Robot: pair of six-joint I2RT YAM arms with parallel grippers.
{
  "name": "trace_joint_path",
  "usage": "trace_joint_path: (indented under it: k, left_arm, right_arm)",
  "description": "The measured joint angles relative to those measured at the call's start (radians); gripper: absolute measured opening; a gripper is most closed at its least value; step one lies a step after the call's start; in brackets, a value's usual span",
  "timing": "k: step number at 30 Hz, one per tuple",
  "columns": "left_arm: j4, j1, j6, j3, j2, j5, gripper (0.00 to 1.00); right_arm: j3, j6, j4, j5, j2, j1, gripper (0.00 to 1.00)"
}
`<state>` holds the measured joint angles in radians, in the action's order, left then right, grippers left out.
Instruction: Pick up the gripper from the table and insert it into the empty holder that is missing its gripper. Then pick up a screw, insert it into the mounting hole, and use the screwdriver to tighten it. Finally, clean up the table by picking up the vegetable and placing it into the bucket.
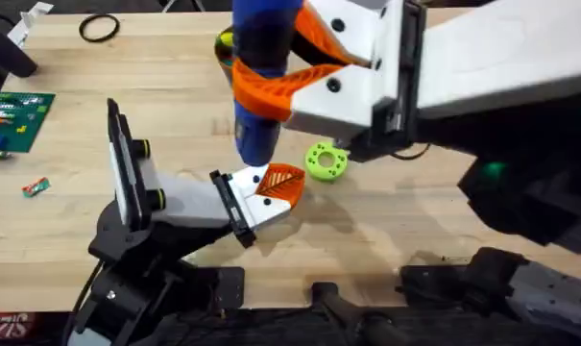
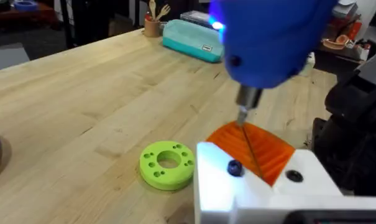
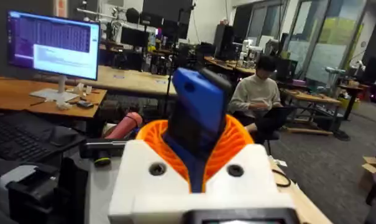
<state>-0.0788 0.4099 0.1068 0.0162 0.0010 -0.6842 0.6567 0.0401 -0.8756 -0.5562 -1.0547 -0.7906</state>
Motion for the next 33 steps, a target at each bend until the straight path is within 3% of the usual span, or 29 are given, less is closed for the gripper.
trace_joint_path:
  k: [9,33]
  left_arm:
    - [0.0,0.0,0.0,0.0,0.0,0.0,0.015]
    - [0.0,0.0,0.0,0.0,0.0,0.0,0.015]
  right_arm:
    - [0.0,-0.004,-0.027,-0.003,-0.064,0.0,0.057]
    - [0.0,0.001,-0.014,-0.039,-0.066,0.0,0.057]
